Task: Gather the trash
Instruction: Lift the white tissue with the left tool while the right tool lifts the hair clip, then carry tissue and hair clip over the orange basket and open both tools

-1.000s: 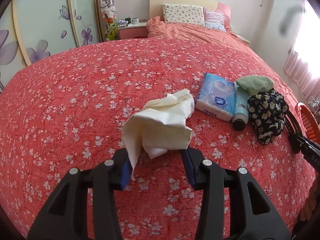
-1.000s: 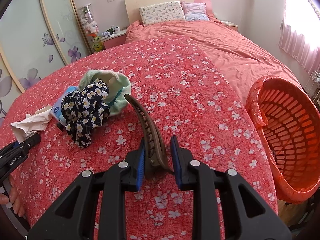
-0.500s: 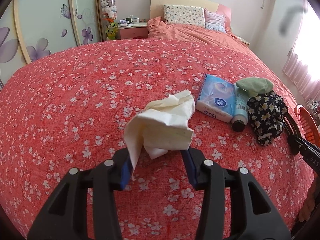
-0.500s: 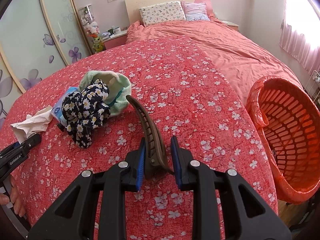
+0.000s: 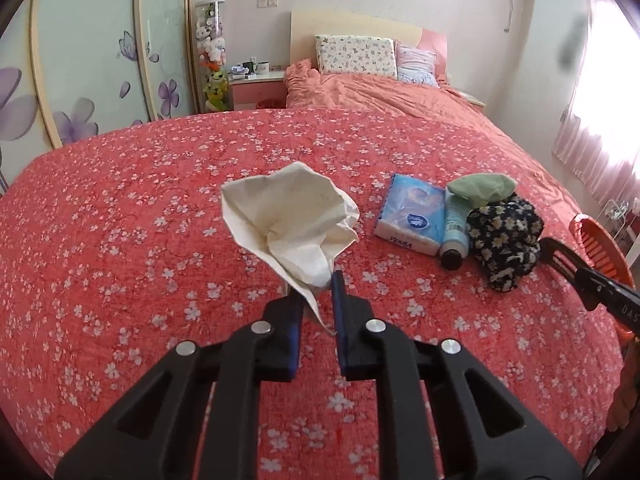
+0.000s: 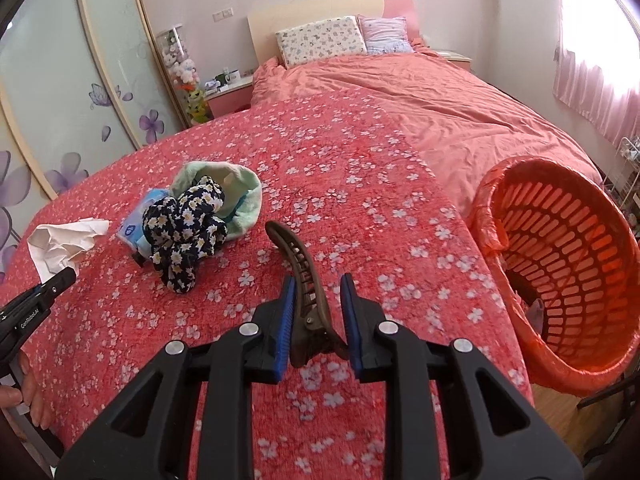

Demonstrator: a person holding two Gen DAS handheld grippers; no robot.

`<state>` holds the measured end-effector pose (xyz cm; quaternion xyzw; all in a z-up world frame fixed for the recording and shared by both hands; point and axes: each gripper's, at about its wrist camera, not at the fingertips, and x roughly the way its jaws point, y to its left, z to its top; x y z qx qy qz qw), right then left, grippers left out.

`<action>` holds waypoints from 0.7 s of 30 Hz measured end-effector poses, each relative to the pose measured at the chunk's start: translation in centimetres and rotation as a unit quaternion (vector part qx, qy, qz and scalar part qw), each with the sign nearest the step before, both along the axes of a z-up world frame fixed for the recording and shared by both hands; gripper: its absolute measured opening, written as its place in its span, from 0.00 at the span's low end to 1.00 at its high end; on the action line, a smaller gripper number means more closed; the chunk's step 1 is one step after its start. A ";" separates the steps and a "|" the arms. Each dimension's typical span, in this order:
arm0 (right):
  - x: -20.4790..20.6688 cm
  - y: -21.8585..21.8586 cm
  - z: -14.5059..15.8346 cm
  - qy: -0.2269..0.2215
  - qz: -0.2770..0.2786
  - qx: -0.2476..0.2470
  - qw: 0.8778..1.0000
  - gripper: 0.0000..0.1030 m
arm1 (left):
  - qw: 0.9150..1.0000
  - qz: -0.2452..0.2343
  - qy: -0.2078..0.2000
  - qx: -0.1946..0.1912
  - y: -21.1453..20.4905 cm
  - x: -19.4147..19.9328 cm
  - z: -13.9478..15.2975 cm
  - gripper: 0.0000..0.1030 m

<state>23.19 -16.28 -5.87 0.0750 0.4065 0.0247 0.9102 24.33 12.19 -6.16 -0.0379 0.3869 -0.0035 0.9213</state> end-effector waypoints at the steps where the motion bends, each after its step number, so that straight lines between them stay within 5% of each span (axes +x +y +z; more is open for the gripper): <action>1: -0.3 -0.3 0.1 -0.002 -0.001 0.002 1.000 0.22 | 1.000 0.001 -0.003 -0.001 0.0 -0.3 0.2 0.14; 9: -1.0 -1.3 2.4 -0.026 -0.009 0.008 1.000 0.22 | 0.999 -0.020 -0.043 0.002 -2.1 -2.4 4.3 0.14; 14: -1.1 -0.4 0.5 0.012 0.022 -0.030 0.999 0.22 | 0.998 -0.031 -0.046 0.002 -3.9 -2.8 4.9 0.14; 21: 0.0 -0.2 -1.8 0.058 0.035 -0.011 0.998 0.29 | 0.998 -0.039 -0.040 0.002 -4.3 -2.6 4.6 0.14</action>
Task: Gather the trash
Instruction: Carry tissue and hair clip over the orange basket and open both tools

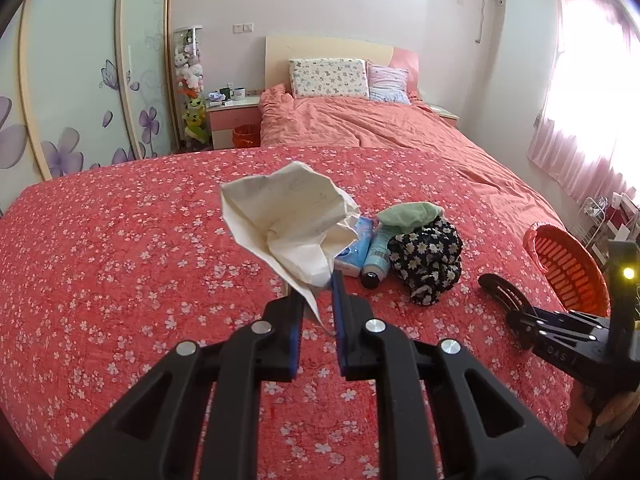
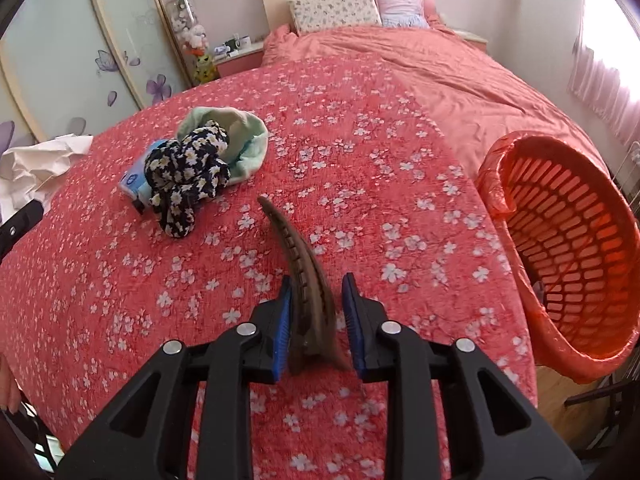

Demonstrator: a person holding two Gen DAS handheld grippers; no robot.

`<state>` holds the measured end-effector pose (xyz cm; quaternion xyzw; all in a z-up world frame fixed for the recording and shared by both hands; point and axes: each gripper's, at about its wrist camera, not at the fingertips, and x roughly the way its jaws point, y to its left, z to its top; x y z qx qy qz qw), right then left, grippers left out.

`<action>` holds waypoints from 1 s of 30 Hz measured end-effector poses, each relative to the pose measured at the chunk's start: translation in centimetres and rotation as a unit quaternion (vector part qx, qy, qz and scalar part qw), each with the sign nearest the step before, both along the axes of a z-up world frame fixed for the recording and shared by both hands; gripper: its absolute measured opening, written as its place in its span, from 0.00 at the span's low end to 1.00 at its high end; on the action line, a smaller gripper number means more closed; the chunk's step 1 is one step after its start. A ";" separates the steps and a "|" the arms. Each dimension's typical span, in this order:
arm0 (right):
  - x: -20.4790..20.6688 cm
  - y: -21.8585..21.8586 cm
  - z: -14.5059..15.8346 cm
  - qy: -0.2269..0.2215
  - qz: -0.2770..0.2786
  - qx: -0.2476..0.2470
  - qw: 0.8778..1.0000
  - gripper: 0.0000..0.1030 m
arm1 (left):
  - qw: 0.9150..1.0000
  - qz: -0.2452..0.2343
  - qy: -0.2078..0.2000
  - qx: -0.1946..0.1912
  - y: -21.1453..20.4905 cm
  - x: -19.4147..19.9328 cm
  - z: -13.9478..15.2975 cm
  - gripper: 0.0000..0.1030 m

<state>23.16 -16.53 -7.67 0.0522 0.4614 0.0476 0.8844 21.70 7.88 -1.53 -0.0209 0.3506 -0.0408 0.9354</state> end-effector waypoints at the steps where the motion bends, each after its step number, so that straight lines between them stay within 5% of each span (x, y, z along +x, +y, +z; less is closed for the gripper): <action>1: 0.3 0.1 0.0 -0.001 -0.002 -0.002 1.000 0.32 | 1.000 -0.001 0.000 0.000 0.1 0.1 0.0 0.14; 4: 1.1 0.6 0.0 0.000 -0.009 -0.016 1.000 0.33 | 1.000 -0.002 0.002 0.000 -0.2 0.2 -0.1 0.14; 6: 1.4 0.9 0.1 -0.002 -0.006 -0.023 1.000 0.13 | 1.000 -0.003 0.002 0.001 -0.4 0.2 -0.1 0.14; 19: -2.4 -2.9 7.7 -0.095 -0.041 0.018 0.995 0.13 | 0.998 -0.046 -0.023 -0.021 -4.2 -1.0 3.1 0.14; 30: -5.7 -8.4 11.4 -0.146 -0.087 0.022 0.985 0.13 | 0.990 -0.127 -0.038 -0.048 -12.5 -2.0 5.2 0.14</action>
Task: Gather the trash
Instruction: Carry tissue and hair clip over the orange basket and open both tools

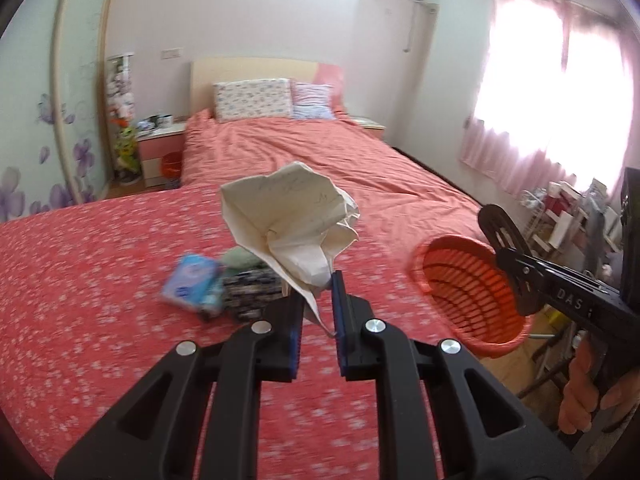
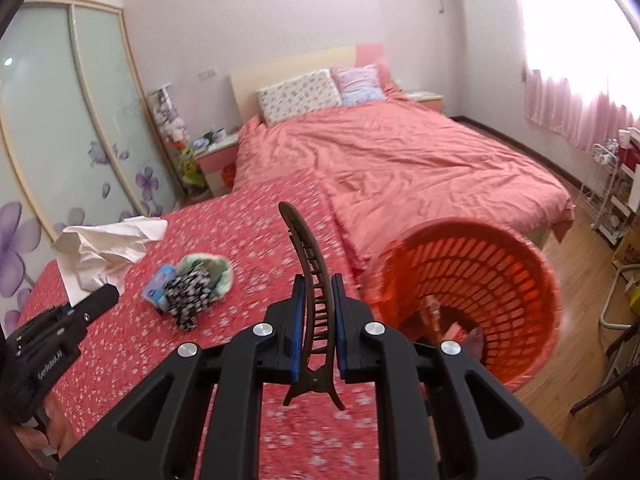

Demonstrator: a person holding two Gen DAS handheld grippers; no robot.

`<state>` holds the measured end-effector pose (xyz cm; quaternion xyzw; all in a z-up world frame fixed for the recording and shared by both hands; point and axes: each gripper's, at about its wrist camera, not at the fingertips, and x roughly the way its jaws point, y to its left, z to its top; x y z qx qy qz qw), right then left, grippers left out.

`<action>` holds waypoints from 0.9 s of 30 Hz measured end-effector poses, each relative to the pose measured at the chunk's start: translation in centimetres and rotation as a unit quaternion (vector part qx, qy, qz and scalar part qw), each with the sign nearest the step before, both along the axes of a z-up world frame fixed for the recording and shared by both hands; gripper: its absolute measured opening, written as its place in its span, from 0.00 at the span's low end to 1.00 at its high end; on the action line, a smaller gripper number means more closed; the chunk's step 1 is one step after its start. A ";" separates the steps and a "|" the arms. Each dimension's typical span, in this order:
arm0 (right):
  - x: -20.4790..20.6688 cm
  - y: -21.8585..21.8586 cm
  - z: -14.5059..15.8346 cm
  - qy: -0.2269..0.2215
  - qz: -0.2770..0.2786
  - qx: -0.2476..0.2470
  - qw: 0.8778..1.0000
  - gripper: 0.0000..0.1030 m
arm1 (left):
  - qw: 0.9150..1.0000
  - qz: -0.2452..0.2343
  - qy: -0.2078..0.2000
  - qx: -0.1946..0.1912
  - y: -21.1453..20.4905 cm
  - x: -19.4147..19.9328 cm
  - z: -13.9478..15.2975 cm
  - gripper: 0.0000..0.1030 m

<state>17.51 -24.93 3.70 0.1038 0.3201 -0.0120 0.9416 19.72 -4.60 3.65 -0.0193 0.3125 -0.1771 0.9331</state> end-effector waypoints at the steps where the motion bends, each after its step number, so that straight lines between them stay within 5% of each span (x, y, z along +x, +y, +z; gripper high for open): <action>1: -0.1 -0.7 0.1 -0.003 -0.007 0.001 1.000 0.13 | 1.000 -0.007 0.000 -0.002 -0.7 0.0 0.0 0.14; 18: 1.0 -13.7 -2.9 -0.003 -0.120 0.062 0.991 0.13 | 0.987 -0.158 0.025 -0.014 -19.0 2.6 -3.2 0.14; 22: 1.9 -15.6 -4.2 0.003 -0.135 0.080 0.988 0.14 | 0.986 -0.165 0.040 0.011 -22.4 3.6 -5.2 0.32; 27: 2.3 -16.1 -5.7 0.024 -0.136 0.085 0.987 0.40 | 0.986 -0.152 0.063 0.042 -23.3 5.1 -7.8 0.41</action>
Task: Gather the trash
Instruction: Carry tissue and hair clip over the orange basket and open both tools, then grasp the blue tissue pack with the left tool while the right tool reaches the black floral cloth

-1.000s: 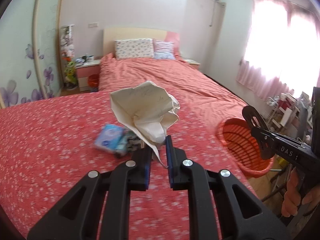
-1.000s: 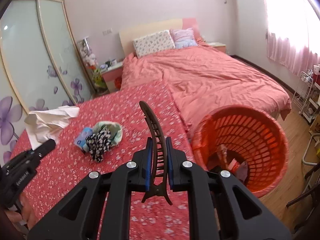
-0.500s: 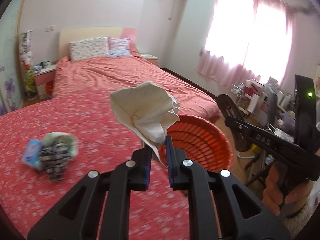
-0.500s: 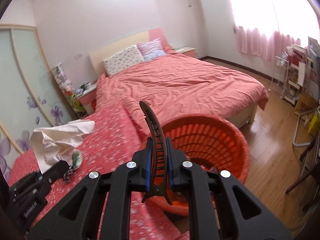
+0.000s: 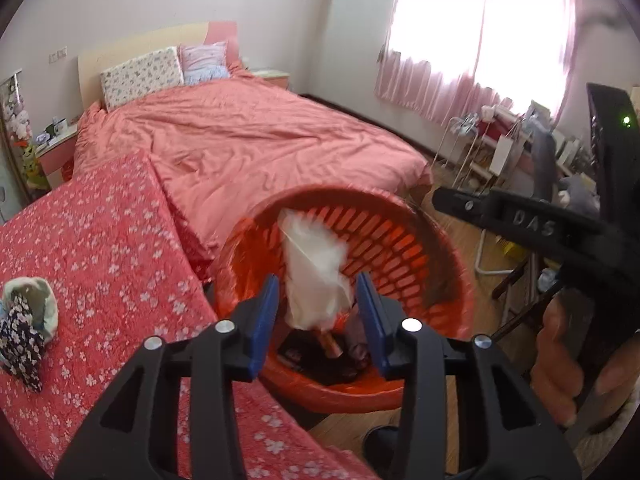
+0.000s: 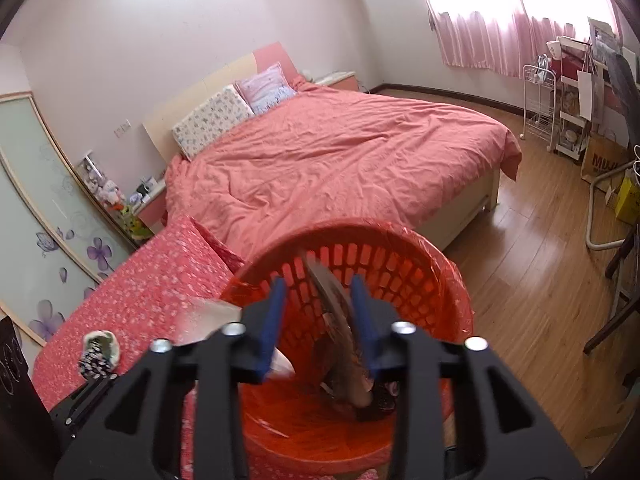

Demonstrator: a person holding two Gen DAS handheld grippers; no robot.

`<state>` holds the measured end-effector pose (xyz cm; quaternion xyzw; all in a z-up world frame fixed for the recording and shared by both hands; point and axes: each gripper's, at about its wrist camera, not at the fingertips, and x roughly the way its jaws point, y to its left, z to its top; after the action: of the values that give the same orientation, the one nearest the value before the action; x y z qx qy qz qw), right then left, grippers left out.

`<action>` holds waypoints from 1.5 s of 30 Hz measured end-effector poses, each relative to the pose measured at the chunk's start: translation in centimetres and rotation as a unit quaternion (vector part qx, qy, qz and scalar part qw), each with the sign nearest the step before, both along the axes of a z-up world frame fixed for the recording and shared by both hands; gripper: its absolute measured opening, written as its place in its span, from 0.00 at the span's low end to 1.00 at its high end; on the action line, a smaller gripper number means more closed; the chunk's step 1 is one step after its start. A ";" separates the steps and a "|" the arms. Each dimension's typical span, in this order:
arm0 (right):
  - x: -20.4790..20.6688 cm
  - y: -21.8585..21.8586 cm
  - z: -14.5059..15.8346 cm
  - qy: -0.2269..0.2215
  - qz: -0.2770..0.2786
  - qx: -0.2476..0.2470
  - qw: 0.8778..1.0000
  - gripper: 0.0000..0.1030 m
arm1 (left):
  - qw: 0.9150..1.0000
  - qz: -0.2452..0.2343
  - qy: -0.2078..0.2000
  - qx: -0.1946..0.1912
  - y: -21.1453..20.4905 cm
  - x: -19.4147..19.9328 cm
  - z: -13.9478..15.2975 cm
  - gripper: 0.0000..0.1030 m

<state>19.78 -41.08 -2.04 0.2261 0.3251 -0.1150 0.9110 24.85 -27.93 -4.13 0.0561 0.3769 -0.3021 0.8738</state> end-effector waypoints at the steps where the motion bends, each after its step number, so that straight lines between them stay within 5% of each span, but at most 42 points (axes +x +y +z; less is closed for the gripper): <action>1: 0.0 0.1 -0.2 0.004 0.000 -0.005 1.000 0.40 | 1.000 0.004 0.001 0.001 0.3 0.1 -0.3 0.43; 15: 0.0 5.3 -0.9 0.036 0.043 -0.051 0.997 0.47 | 0.993 0.105 -0.038 0.036 12.9 -0.4 0.3 0.56; 24: 1.0 12.4 -2.0 0.057 0.107 -0.085 0.989 0.47 | 0.960 0.264 -0.036 0.085 27.5 3.6 -0.4 0.59; 27: 1.5 14.4 -2.5 0.064 0.127 -0.086 0.986 0.47 | 0.956 0.283 -0.012 0.082 30.3 5.7 -1.4 0.58; 41: 3.4 20.7 -3.6 0.085 0.186 -0.092 0.975 0.47 | 0.956 0.275 0.026 0.103 31.5 11.0 -4.4 0.55; 45: 3.6 22.3 -3.7 0.087 0.201 -0.092 0.971 0.47 | 0.947 0.299 0.027 0.115 32.9 10.8 -4.4 0.53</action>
<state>23.39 -18.81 -5.74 0.0605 0.4300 0.0216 0.9005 35.63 4.98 -8.48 0.0327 0.4321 0.0171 0.9011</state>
